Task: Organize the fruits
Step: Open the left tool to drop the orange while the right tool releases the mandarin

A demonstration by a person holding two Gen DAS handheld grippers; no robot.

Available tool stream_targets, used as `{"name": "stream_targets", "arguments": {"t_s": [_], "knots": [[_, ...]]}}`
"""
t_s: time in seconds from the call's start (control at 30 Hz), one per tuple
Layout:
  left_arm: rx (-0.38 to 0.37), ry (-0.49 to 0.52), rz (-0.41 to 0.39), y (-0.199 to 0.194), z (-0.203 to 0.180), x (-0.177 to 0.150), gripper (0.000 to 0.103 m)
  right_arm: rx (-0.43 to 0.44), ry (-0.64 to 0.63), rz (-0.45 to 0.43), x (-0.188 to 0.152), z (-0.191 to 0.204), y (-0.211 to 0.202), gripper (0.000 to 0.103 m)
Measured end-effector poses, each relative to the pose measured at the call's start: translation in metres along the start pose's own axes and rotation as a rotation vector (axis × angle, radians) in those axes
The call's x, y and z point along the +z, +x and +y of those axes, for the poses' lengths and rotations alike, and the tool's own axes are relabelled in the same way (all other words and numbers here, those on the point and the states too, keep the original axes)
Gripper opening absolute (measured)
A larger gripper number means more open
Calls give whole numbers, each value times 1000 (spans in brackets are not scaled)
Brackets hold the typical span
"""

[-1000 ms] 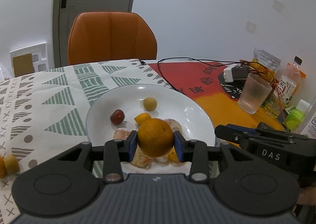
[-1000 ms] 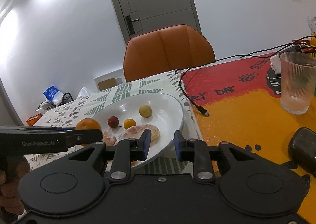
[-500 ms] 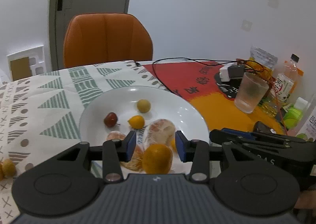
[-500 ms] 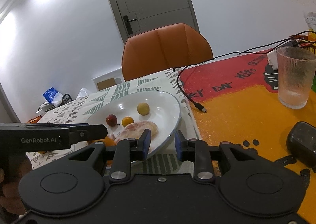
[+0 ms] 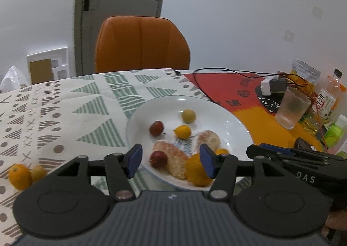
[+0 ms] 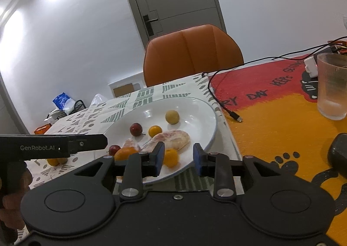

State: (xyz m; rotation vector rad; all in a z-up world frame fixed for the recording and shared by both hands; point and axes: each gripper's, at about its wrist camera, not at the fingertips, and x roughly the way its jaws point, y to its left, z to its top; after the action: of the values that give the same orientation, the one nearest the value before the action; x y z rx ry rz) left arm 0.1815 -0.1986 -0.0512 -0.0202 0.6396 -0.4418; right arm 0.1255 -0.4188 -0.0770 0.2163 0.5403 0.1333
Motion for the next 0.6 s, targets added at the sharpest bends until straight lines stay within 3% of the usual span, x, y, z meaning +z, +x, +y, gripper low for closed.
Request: {"name": "stream_targets", "arguments": {"t_s": [0.37, 0.6], "knots": [[105, -9, -28, -19, 24, -7, 79, 31, -24, -2, -2, 25, -2, 56], [160, -47, -49, -30, 44, -8, 85, 62, -38, -5, -1, 39, 0, 80]]}}
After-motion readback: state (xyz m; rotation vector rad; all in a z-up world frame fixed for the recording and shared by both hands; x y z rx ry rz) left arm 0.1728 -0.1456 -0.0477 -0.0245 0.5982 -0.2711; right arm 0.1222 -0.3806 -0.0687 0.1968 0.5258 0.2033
